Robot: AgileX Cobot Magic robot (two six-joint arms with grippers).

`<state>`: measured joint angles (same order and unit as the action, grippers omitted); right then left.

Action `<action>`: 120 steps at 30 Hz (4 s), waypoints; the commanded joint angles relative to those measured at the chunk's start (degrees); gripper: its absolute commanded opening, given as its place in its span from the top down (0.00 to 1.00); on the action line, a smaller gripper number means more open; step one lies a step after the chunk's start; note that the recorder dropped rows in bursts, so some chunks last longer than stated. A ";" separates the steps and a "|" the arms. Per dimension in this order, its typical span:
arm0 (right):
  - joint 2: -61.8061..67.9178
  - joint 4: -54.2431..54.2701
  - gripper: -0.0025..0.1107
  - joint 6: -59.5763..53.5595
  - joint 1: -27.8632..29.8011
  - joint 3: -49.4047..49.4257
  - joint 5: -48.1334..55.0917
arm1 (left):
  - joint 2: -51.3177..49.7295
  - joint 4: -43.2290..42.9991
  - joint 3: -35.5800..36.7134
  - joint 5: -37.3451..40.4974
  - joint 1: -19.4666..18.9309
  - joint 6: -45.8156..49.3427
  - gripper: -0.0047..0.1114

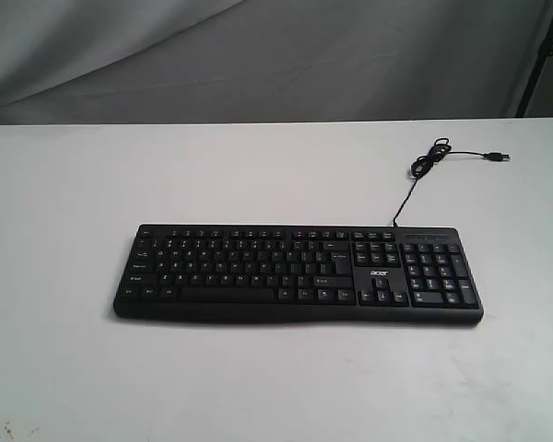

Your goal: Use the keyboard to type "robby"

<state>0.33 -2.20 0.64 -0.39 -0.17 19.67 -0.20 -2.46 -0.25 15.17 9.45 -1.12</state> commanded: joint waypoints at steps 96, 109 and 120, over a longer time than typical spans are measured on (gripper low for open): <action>113.01 38.38 0.98 -68.42 -31.26 -92.61 30.79 | 0.20 -0.27 0.25 -0.31 0.36 -0.16 0.96; 116.41 38.44 0.98 -69.07 -37.87 -92.61 26.23 | 0.20 -0.27 0.25 -0.31 0.36 -0.16 0.96; 125.98 37.70 0.98 -71.09 -37.87 -93.96 19.78 | 0.20 -0.27 0.25 -0.31 0.36 -0.16 0.96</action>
<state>125.25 35.87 -69.23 -38.21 -93.03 40.37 -0.20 -2.46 -0.25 15.17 9.45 -1.12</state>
